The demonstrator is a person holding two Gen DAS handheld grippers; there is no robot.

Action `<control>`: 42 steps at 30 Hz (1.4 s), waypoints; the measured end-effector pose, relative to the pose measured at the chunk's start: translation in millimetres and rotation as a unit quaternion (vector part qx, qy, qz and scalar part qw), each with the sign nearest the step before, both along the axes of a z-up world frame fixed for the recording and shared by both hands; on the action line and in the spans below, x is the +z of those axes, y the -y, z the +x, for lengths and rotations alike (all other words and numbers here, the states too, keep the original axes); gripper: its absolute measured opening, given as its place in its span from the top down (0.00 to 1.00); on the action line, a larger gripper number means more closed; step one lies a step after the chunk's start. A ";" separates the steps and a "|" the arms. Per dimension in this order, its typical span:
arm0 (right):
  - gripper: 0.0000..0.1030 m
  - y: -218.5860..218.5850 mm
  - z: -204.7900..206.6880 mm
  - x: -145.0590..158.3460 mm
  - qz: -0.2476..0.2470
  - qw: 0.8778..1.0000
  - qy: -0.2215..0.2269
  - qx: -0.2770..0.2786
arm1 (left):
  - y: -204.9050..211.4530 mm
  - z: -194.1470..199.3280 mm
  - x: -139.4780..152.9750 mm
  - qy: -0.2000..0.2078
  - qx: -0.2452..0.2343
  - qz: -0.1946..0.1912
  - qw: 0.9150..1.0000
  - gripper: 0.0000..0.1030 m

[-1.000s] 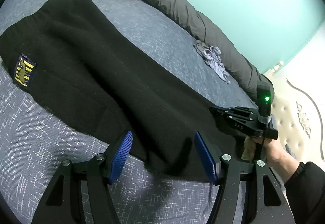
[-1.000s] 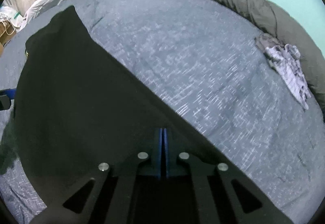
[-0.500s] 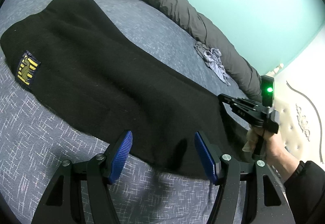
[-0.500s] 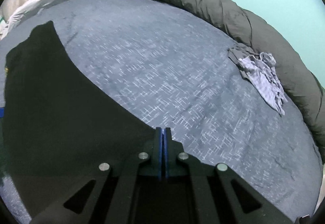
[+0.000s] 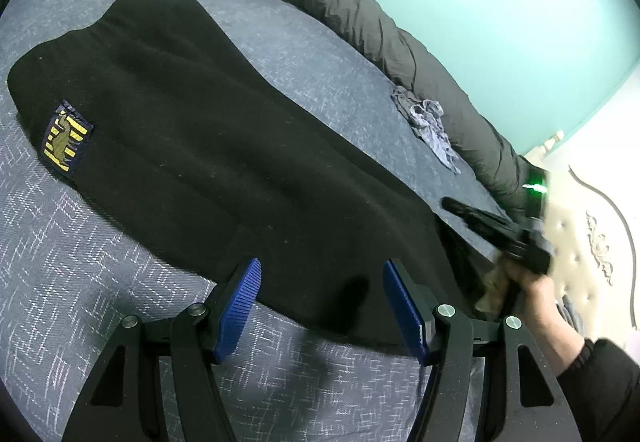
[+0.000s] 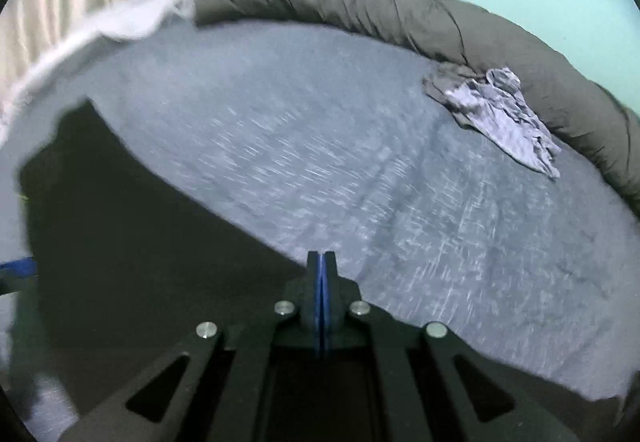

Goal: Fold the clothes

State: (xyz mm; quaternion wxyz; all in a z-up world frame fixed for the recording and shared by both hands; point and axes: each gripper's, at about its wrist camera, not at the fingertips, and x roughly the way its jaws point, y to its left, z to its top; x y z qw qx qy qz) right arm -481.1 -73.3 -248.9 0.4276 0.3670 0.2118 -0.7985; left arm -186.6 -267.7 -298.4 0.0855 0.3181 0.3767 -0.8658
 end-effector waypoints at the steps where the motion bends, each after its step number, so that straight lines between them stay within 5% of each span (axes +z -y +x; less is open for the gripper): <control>1: 0.99 -7.4 3.8 -1.1 -0.003 1.000 0.012 -0.001 | -0.7 -0.7 0.2 0.000 -0.001 0.000 1.000 0.34; 5: 0.99 -37.6 10.7 -16.8 0.002 0.997 0.072 -0.019 | -4.3 -4.0 -0.8 0.003 -0.007 -0.002 1.000 0.34; 8: 0.97 -91.3 1.2 -14.0 -0.020 0.994 0.077 -0.069 | -5.8 -2.0 0.1 0.002 -0.008 -0.001 1.000 0.34; 12: 0.62 -182.7 -23.8 0.8 -0.047 0.983 0.057 -0.168 | -6.5 -1.4 2.4 -0.001 -0.008 -0.003 1.000 0.34; 19: 0.59 -340.1 -67.4 11.2 -0.063 0.934 0.036 -0.350 | -6.4 -2.6 3.5 -0.002 -0.008 -0.002 1.000 0.34; 23: 0.59 -397.2 -76.9 -2.1 -0.101 0.901 0.078 -0.415 | -6.7 -4.7 3.7 -0.001 -0.008 -0.006 1.000 0.34; 27: 0.59 -421.3 -75.8 -23.7 -0.149 0.875 0.142 -0.437 | -6.4 -6.4 2.6 0.001 -0.008 -0.006 1.000 0.34; 34: 0.59 -425.9 -79.0 -38.2 -0.184 0.859 0.173 -0.446 | -5.3 -5.4 2.1 0.003 -0.007 -0.008 1.000 0.34; 38: 0.60 -432.0 -84.5 -49.6 -0.186 0.836 0.194 -0.478 | -4.4 -4.7 1.1 0.004 -0.006 -0.007 1.000 0.34; 42: 0.84 -437.3 -82.6 -50.2 -0.191 0.824 0.193 -0.497 | -5.0 -3.7 0.4 0.004 -0.006 -0.007 1.000 0.34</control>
